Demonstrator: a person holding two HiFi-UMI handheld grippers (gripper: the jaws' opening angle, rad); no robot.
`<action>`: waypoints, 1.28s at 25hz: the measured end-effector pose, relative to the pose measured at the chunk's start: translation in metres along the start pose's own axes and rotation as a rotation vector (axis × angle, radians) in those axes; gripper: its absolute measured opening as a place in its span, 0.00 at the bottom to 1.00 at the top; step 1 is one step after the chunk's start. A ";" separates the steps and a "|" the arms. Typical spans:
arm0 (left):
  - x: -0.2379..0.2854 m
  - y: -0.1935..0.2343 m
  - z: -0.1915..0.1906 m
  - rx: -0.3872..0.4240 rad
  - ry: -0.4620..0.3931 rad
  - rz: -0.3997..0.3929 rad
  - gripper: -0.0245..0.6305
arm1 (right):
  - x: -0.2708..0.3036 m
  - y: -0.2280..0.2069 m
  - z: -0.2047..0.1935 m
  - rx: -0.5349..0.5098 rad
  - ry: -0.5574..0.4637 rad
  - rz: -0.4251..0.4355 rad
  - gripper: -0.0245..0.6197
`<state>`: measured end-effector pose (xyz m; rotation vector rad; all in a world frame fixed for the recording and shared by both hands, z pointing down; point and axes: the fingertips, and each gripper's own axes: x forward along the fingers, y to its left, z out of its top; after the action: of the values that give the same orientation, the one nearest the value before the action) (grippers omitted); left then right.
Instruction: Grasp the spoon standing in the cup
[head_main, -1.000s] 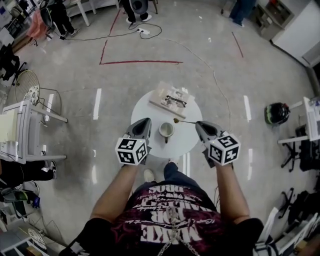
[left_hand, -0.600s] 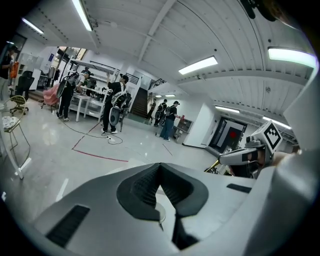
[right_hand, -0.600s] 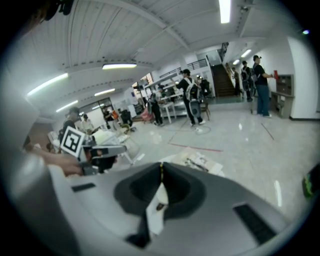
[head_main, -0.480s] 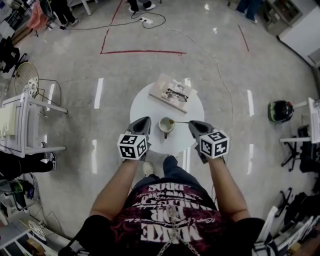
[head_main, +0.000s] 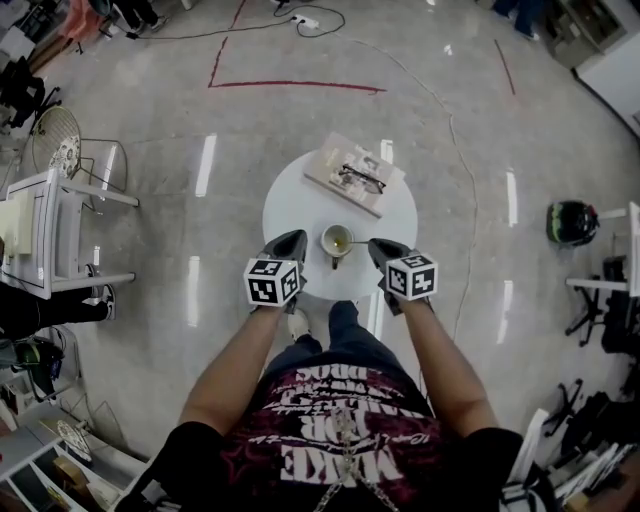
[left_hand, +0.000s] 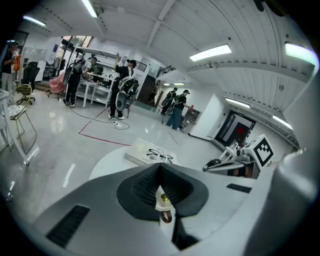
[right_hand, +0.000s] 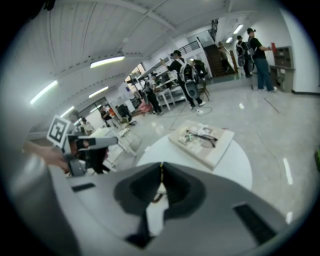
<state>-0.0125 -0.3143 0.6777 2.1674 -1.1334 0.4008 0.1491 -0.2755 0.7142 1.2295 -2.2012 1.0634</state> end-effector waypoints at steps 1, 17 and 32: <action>0.003 0.001 -0.003 0.002 0.009 -0.001 0.07 | 0.004 -0.003 -0.002 0.011 0.002 0.000 0.09; 0.013 -0.013 -0.005 0.027 0.031 -0.031 0.07 | 0.040 -0.029 -0.044 -0.013 0.086 -0.008 0.26; -0.024 -0.030 0.032 0.095 -0.081 -0.052 0.07 | -0.054 -0.027 0.014 -0.077 -0.166 -0.195 0.28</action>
<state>-0.0029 -0.3085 0.6294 2.3091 -1.1190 0.3533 0.2008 -0.2663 0.6819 1.5097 -2.1647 0.8186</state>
